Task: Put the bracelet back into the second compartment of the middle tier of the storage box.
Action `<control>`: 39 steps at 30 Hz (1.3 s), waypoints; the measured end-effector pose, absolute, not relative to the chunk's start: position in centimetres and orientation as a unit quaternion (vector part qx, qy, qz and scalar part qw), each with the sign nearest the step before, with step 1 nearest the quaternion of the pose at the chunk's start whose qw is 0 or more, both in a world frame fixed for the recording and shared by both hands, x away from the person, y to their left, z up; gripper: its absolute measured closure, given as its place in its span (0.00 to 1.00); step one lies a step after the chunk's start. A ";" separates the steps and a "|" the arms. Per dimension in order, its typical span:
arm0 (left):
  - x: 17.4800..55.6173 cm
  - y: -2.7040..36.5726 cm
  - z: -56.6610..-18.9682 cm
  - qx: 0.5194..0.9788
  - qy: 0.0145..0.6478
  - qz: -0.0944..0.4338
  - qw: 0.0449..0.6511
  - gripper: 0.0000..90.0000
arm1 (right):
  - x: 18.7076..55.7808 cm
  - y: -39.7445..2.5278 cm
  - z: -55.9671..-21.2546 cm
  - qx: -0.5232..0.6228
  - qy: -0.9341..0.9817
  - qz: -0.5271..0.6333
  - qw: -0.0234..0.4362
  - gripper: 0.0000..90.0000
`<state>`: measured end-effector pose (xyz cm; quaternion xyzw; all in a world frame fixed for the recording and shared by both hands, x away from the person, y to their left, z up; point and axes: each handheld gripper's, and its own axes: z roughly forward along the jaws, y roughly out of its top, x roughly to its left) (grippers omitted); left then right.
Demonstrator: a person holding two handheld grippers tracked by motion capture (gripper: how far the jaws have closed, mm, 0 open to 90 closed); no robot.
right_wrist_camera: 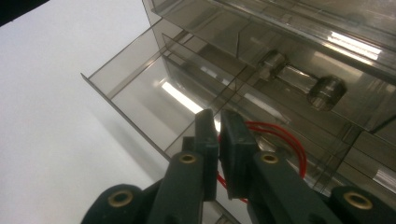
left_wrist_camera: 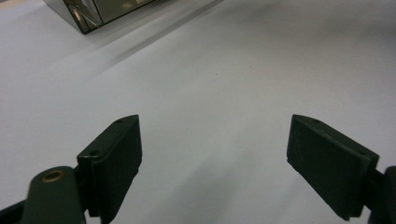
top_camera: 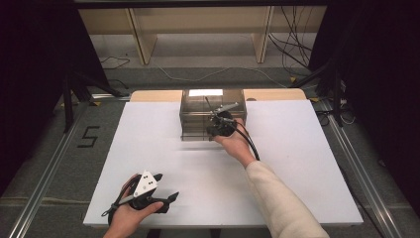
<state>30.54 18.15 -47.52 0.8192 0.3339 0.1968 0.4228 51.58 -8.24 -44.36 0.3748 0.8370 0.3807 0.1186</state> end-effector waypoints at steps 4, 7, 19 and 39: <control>30.5 18.1 -47.5 0.819 0.334 0.197 0.423 0.20 | 51.5 -8.3 -44.2 0.377 0.835 0.384 0.118 0.89; 30.5 18.1 -47.5 0.819 0.334 0.197 0.423 0.20 | 51.4 -8.4 -44.0 0.379 0.833 0.387 0.115 0.87; 30.5 18.1 -47.5 0.818 0.336 0.195 0.425 0.20 | 50.9 -9.0 -43.0 0.375 0.831 0.396 0.111 0.64; 30.5 18.2 -47.5 0.814 0.340 0.196 0.428 0.20 | 47.7 -12.9 -41.6 0.359 0.830 0.412 0.109 0.29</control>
